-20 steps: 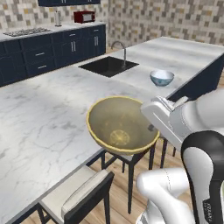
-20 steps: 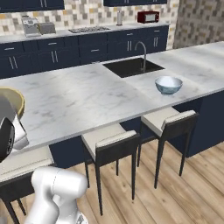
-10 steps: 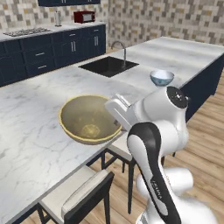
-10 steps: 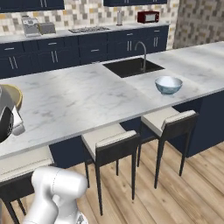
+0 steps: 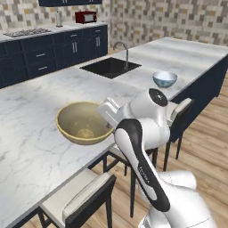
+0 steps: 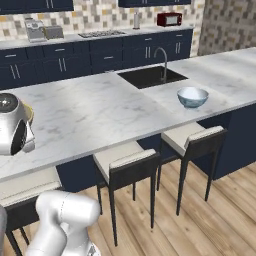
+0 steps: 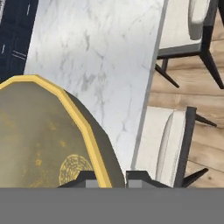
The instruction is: Pick up the bowls from the cabinet and place each bowl in front of a stool on the dining counter.
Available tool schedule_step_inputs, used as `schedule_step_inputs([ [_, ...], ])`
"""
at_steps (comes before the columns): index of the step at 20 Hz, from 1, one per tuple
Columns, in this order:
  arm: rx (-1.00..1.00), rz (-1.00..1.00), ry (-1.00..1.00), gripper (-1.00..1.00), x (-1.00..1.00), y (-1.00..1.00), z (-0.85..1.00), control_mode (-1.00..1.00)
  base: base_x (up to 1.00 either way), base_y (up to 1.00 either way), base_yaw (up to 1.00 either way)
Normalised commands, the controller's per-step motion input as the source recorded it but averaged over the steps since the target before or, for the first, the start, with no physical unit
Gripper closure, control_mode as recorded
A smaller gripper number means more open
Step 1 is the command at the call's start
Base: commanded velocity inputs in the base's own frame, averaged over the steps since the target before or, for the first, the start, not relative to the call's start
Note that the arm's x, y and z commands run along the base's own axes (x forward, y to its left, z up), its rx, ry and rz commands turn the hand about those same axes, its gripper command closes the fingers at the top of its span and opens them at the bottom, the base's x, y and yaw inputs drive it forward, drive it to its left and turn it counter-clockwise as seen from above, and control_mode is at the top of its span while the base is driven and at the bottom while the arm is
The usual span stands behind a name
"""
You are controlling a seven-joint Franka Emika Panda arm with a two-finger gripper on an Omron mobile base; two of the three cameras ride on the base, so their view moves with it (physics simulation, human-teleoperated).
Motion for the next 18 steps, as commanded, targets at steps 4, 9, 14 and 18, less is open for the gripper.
schedule_step_inputs([
  [4, 0.01, 0.00, 0.25, 1.00, 0.84, 0.66, -0.44, -1.00, 0.00, 0.00, 0.00],
  [9, -0.04, 0.03, 0.05, 1.00, 0.55, 0.72, -0.65, -1.00, 0.00, 0.00, 0.00],
  [14, 0.00, 0.03, 0.00, 1.00, 0.37, 0.52, -0.76, -1.00, 0.00, 0.00, 0.00],
  [18, 0.00, 0.04, -0.02, 1.00, 0.30, 0.41, -0.72, -1.00, 0.00, 0.00, 0.00],
])
